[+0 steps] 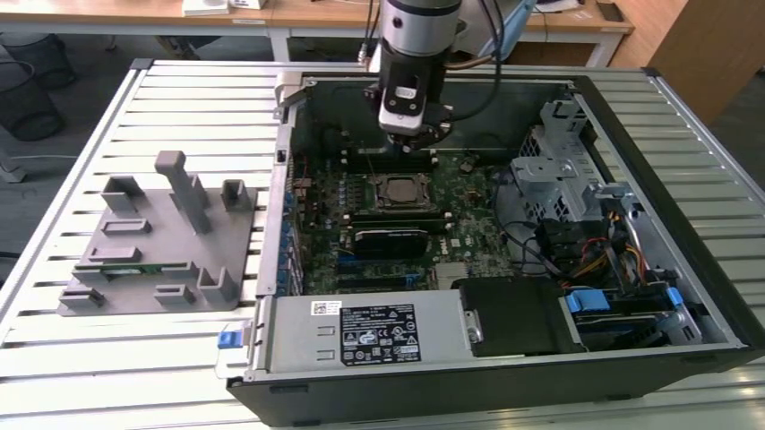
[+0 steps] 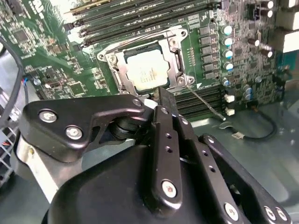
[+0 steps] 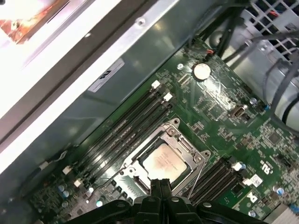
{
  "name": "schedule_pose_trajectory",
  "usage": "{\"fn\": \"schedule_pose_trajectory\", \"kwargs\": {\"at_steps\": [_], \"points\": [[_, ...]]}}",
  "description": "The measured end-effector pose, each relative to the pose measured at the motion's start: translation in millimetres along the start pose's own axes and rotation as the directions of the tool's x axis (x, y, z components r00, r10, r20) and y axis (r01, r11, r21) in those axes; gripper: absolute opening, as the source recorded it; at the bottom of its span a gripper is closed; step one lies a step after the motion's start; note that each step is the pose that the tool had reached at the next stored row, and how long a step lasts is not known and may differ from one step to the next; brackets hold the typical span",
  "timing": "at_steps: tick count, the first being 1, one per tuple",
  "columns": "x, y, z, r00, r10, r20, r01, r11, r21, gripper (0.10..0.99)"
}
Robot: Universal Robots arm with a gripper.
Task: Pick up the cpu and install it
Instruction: 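Install the first cpu locking lever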
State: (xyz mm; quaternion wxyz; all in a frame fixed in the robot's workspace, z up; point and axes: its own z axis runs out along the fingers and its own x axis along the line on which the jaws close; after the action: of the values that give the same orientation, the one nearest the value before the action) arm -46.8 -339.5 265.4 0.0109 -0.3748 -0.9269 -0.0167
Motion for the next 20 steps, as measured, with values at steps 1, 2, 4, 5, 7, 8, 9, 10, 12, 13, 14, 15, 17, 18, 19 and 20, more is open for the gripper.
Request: {"fn": "schedule_pose_trajectory", "kwargs": {"at_steps": [1,2,4,5,7,8,9,10,12,13,14,15,17,18,19,20], "points": [[0.0,0.0,0.3,0.9998,-0.018,-0.0004,0.018,0.9998,0.001,0.106],[0.0,0.0,0.5,0.9994,-0.036,-0.0008,0.036,0.9994,0.001,0.106],[0.0,-0.1,1.1,0.9974,-0.072,-0.0016,0.072,0.9974,0.003,0.106],[-0.1,-0.1,1.4,0.9960,-0.090,-0.0021,0.090,0.9960,0.003,0.106],[-0.1,-0.1,2.0,0.9919,-0.127,-0.0031,0.127,0.9919,0.004,0.106],[-0.1,-0.1,2.3,0.9894,-0.145,-0.0036,0.145,0.9894,0.005,0.106],[-0.1,-0.1,2.5,0.9867,-0.163,-0.0041,0.163,0.9867,0.005,0.106],[-0.1,-0.1,2.8,0.9836,-0.180,-0.0046,0.180,0.9836,0.006,0.106],[-0.1,-0.1,3.3,0.9764,-0.216,-0.0056,0.216,0.9764,0.007,0.106],[-0.1,-0.1,3.6,0.9722,-0.234,-0.0062,0.234,0.9722,0.007,0.106],[-0.1,-0.1,3.8,0.9678,-0.252,-0.0067,0.252,0.9678,0.008,0.106],[-0.2,-0.1,3.7,0.9631,-0.269,-0.0072,0.269,0.9631,0.009,0.106],[0.8,-1.1,3.8,0.9577,-0.288,-0.0078,0.288,0.9577,0.009,0.106],[2.4,-2.6,3.9,0.9575,-0.288,-0.0078,0.288,0.9575,0.009,0.106],[4.5,-4.7,3.9,0.9575,-0.288,-0.0078,0.288,0.9575,0.009,0.106],[7.2,-7.2,3.9,0.9576,-0.288,-0.0076,0.288,0.9576,0.009,0.106]]}}
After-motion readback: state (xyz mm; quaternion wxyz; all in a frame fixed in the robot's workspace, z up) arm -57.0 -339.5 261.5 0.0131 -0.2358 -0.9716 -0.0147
